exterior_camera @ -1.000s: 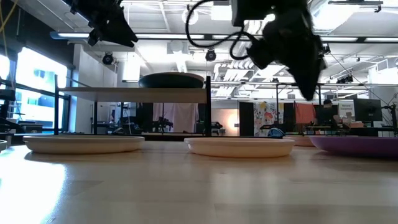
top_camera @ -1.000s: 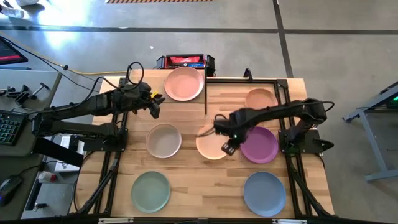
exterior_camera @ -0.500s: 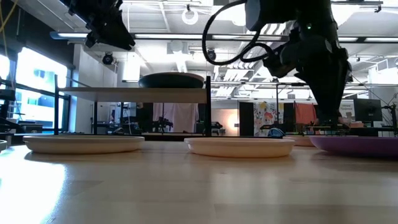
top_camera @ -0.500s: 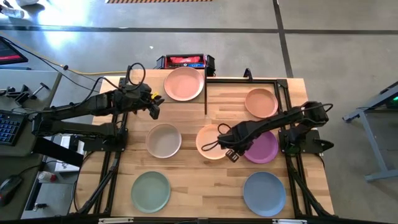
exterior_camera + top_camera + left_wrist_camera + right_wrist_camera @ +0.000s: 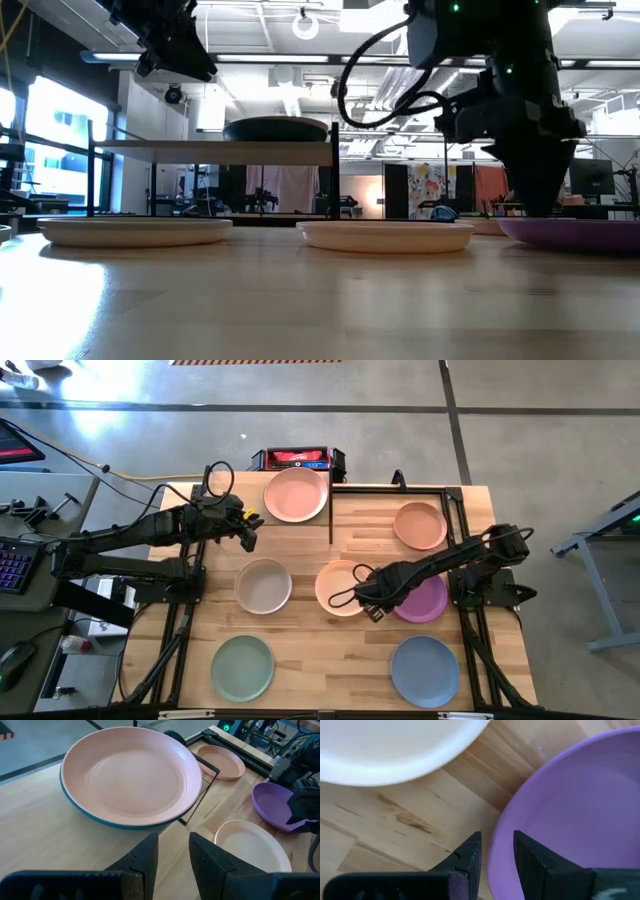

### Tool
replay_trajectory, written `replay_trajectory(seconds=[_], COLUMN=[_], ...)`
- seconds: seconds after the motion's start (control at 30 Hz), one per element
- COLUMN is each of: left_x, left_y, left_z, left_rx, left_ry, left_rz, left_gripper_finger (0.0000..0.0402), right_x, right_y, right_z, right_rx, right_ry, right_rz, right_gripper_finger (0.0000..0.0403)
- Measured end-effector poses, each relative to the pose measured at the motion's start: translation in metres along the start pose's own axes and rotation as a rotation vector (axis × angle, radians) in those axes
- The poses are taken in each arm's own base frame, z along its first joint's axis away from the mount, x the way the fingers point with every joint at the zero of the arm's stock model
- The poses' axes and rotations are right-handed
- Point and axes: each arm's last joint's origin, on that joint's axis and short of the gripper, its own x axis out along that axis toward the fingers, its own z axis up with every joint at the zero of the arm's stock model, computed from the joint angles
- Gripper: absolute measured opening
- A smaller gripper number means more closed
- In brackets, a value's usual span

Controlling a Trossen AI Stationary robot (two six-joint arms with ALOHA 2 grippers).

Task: Place and stack plates onto a shelf
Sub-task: Stack the purple plate on top of the light brown plate on the shelf

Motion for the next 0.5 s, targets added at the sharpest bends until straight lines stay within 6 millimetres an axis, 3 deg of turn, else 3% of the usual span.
replay_trajectory(seconds=[0.5], left_x=[0.0], left_y=[0.0], left_z=[0.0], left_rx=[0.0], left_ry=[0.0], left_rz=[0.0], left_gripper_finger=[0.0097], right_x=[0.022], right_y=[-0.011], right_z=[-0.006], right_rx=[0.029], right_ry=[0.038], right_rz=[-0.019], right_gripper_finger=[0.0089])
